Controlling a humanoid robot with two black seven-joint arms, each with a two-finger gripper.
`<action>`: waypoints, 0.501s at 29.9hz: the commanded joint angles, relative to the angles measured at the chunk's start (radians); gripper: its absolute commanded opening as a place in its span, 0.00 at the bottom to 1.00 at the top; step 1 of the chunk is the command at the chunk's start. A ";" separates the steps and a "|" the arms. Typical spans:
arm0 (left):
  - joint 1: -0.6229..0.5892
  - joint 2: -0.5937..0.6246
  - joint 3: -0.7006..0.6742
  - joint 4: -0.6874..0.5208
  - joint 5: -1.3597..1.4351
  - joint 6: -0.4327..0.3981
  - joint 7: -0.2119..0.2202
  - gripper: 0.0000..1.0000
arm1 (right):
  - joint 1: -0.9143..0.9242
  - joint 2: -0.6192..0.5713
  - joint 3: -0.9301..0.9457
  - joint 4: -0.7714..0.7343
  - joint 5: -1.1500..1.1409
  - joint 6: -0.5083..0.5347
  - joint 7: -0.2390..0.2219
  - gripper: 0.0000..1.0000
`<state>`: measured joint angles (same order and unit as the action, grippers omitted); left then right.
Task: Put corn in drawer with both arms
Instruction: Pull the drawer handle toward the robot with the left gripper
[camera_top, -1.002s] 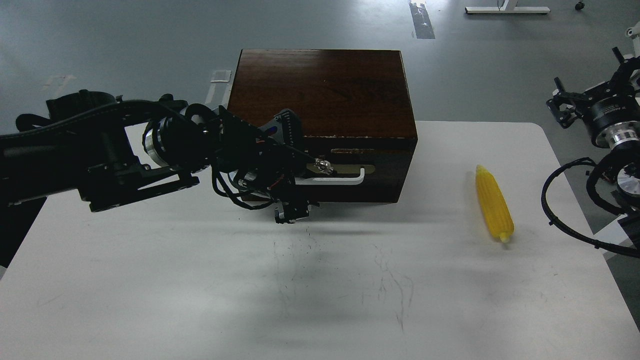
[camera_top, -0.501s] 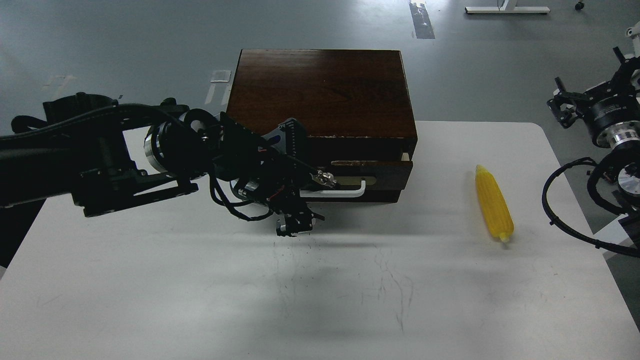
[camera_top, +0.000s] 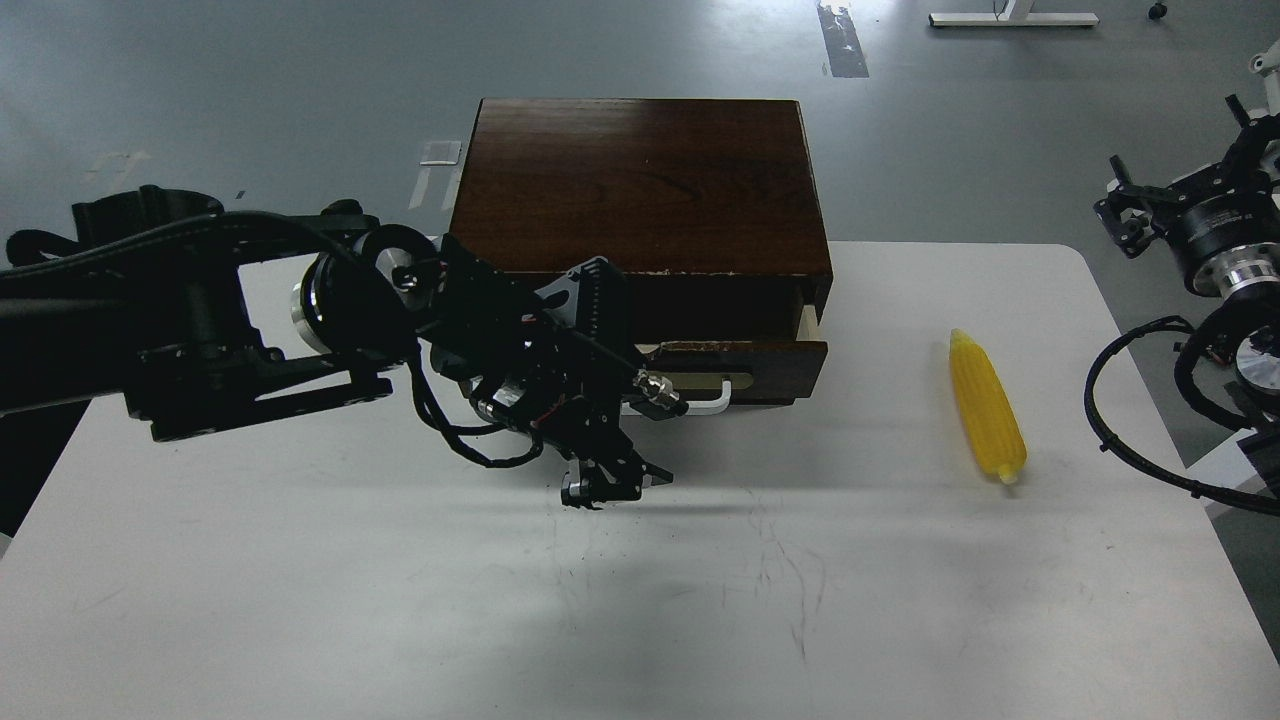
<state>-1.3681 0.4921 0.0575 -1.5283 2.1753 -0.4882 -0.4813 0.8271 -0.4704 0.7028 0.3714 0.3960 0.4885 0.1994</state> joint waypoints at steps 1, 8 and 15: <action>0.001 0.002 0.001 -0.010 0.000 -0.001 0.001 0.58 | 0.000 -0.001 0.000 0.000 0.000 0.000 0.000 1.00; -0.025 0.045 -0.118 -0.029 -0.206 -0.001 0.004 0.84 | -0.002 -0.019 -0.011 0.000 -0.002 0.000 -0.002 1.00; -0.019 0.152 -0.277 -0.006 -0.665 -0.001 0.006 0.97 | 0.009 -0.079 -0.060 0.003 -0.009 0.000 0.000 1.00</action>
<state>-1.3929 0.5987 -0.1726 -1.5504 1.6797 -0.4887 -0.4728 0.8257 -0.5229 0.6654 0.3738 0.3885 0.4890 0.1979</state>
